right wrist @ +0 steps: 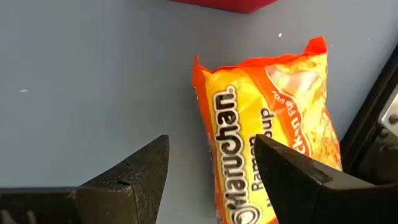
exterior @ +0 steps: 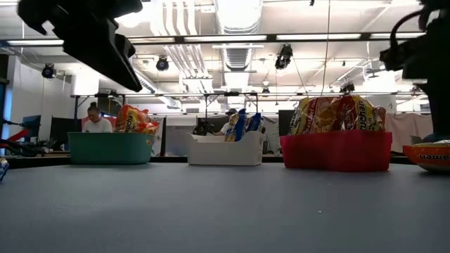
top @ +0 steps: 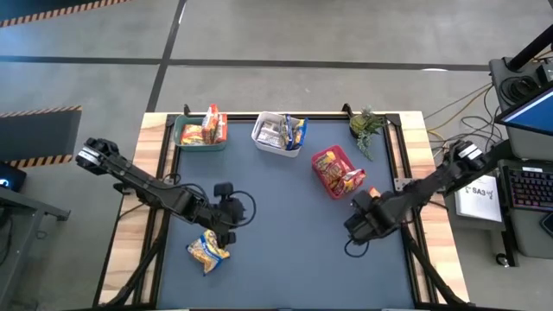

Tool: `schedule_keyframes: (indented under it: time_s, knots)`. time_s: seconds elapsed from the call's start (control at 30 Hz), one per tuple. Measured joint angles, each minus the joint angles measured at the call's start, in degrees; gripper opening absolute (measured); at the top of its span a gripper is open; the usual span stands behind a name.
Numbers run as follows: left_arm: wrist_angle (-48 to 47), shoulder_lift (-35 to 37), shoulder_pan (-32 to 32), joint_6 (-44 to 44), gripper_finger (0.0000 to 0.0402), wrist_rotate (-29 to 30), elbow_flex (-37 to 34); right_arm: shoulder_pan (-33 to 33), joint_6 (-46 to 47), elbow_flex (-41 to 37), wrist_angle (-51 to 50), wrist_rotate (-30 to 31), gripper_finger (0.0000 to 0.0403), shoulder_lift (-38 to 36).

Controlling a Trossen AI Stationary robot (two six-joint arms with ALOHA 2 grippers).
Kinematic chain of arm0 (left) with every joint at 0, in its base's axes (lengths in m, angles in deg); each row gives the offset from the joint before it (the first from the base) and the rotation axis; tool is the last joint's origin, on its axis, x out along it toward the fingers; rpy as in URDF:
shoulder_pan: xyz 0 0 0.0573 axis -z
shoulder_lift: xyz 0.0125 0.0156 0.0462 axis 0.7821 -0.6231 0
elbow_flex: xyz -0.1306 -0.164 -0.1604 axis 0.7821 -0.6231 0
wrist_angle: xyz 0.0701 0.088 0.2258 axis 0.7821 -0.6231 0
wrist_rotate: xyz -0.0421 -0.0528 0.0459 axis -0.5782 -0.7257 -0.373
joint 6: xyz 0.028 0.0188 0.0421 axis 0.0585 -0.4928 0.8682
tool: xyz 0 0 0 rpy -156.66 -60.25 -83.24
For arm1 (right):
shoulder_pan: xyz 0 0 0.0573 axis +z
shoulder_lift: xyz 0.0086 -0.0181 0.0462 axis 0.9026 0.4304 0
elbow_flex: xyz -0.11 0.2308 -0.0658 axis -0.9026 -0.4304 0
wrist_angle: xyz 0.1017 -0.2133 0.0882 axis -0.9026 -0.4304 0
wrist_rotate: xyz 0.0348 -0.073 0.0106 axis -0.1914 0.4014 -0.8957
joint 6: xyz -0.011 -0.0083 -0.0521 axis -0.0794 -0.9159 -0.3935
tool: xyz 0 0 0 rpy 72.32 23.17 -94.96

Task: Sort Maruchan noodles
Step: Put the orange noodle pack into the green bin

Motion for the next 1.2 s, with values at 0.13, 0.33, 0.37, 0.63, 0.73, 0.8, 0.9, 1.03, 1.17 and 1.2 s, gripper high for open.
schedule_keyframes:
  time_s: [0.13, 0.33, 0.37, 0.63, 0.73, 0.8, 0.9, 1.03, 1.17, 1.2]
  knots:
    - [0.2, 0.0, 0.0, 0.6, 0.0098, 5.7, 0.0, -1.2, -3.0, 0.8, -1.2, -0.5, 0.0223, 4.6]
    - [0.5, 0.0, 0.0, 1.3, 0.0098, 10.3, 0.0, -2.0, -7.1, 1.3, -2.9, -3.4, 0.0217, 10.4]
    - [0.5, 0.0, 0.0, 1.5, 0.0098, 10.3, 0.0, -2.0, -7.6, 1.4, -3.0, -3.6, 0.0211, 11.1]
    - [2.0, 0.0, 0.0, 2.5, 0.0098, 10.3, 0.0, -2.0, -9.3, 2.5, -3.4, -3.4, 0.0101, 13.5]
    - [2.5, 0.0, 0.0, 2.5, 0.0098, 10.3, 0.0, -2.0, -9.7, 3.2, -3.4, -3.5, 0.0058, 13.4]
    - [2.4, 0.0, 0.0, 2.5, 0.0098, 10.3, 0.0, -2.0, -10.5, 3.8, -3.3, -3.6, 0.0036, 13.2]
    - [2.5, 0.0, 0.0, 2.5, 0.0098, 10.3, 0.0, -2.0, -11.4, 5.0, -3.1, -3.7, 0.0015, 13.2]
    - [2.6, 0.0, 0.0, 2.5, 0.0098, 10.3, 0.0, -2.0, -13.4, 7.2, -2.4, -3.7, 0.0011, 13.2]
    - [2.9, 0.0, 0.0, 2.5, 0.0098, 10.3, 0.0, -2.0, -17.6, 10.0, 3.0, -2.6, 0.0010, 13.2]
    - [3.0, 0.0, 0.0, 2.5, 0.0098, 10.3, 0.0, -2.0, -19.5, 10.7, 6.7, -1.2, 0.0010, 13.2]
